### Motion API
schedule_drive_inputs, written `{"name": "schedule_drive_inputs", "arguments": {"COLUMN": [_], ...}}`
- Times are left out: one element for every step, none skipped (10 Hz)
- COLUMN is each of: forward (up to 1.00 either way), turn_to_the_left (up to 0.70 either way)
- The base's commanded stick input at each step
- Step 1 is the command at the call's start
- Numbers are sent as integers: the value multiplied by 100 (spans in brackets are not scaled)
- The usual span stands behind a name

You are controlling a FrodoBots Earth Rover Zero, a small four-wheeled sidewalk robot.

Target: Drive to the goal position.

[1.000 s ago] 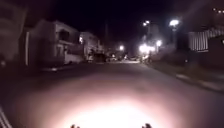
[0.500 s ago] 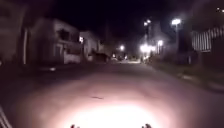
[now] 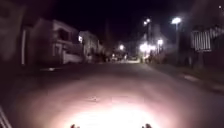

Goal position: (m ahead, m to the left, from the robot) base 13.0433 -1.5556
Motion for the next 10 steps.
{"name": "schedule_drive_inputs", "arguments": {"forward": [70, 70, 70, 70, 70, 70, 70, 70, 70, 70], "turn_to_the_left": [0, 0, 0, -3, -14, -24, -28, -32, -35, -35]}}
